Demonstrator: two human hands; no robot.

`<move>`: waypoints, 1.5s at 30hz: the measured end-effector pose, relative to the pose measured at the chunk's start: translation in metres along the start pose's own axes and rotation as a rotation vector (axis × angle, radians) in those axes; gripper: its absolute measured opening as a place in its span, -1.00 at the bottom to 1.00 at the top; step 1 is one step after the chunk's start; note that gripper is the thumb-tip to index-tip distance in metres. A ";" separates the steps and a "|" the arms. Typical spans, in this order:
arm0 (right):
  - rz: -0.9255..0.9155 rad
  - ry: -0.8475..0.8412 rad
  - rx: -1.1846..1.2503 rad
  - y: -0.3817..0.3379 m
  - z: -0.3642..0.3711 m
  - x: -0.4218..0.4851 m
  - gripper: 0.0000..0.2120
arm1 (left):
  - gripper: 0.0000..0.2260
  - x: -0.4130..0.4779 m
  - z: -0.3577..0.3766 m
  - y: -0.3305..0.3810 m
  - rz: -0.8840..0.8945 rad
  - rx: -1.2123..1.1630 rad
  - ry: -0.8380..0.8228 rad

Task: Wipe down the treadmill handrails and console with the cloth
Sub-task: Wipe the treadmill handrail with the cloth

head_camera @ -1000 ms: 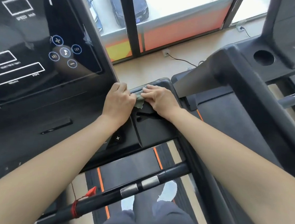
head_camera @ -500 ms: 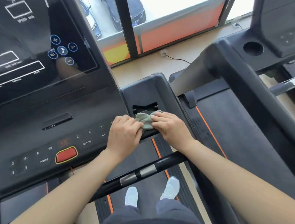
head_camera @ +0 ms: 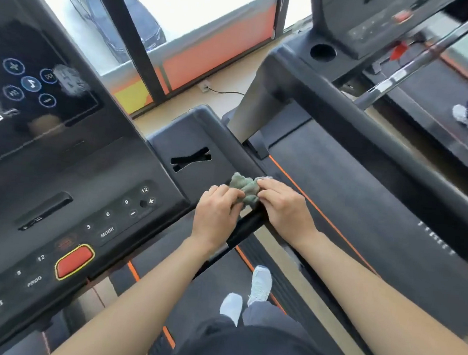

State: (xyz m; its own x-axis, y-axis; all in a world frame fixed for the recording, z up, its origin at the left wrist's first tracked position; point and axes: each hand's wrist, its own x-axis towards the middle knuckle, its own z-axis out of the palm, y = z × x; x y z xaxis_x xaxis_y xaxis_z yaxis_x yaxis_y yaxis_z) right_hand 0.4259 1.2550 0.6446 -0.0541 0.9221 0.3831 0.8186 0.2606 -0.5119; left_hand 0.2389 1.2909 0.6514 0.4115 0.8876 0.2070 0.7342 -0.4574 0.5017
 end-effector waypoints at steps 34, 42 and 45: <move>0.905 0.411 -0.185 -0.029 -0.153 -0.381 -0.87 | -0.65 -0.167 0.114 0.236 0.815 -0.204 -0.494; 1.170 0.471 0.081 -0.029 -0.182 -0.471 -0.88 | -0.81 -0.231 0.135 0.311 0.773 -0.205 -0.572; 1.319 0.624 0.316 -0.027 -0.207 -0.511 -0.88 | -0.84 -0.257 0.143 0.347 0.483 -0.279 -0.676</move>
State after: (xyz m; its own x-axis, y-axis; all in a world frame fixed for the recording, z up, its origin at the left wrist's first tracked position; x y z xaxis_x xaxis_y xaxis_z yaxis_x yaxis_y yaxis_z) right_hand 0.5496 0.7174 0.6214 0.9209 0.2908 -0.2596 -0.0771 -0.5171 -0.8525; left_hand 0.4648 0.8967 0.6524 0.9400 0.3378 -0.0478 0.2746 -0.6662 0.6934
